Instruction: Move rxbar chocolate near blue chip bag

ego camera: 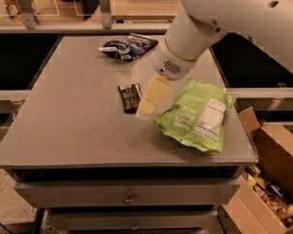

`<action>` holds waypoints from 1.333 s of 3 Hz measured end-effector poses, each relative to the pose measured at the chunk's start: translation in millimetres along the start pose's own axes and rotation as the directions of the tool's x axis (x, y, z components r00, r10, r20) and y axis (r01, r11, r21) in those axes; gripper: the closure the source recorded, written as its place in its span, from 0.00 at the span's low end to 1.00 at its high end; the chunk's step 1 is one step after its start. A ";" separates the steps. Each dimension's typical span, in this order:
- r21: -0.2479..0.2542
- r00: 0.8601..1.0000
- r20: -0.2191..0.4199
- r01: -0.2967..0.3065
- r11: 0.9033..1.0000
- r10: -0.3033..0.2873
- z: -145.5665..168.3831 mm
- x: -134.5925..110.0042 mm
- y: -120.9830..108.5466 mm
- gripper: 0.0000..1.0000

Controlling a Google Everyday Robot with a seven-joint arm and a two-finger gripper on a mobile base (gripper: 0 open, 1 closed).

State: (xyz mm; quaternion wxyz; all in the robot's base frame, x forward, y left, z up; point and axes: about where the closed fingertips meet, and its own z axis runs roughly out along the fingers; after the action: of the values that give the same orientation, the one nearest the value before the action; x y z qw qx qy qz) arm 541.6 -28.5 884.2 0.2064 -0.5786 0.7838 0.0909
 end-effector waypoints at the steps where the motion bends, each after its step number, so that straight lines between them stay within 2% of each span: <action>1: -0.025 0.999 0.032 -0.005 1.000 0.005 33.3 -31.3 -0.4 0.00; 2: -0.027 0.999 0.049 -0.014 1.000 0.016 56.5 -54.1 -2.0 0.00; 3: -0.014 0.998 0.057 -0.031 0.999 0.032 73.1 -64.1 -7.2 0.00; 4: 0.006 0.998 0.038 -0.043 0.999 0.042 86.4 -64.8 -10.8 0.00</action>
Offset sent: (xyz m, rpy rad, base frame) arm 0.0455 0.1028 -0.0408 0.0840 0.0104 -0.0135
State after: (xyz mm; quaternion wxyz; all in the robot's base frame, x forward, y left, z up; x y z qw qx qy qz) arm 586.6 57.4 835.4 0.2213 -0.5593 0.7922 0.1033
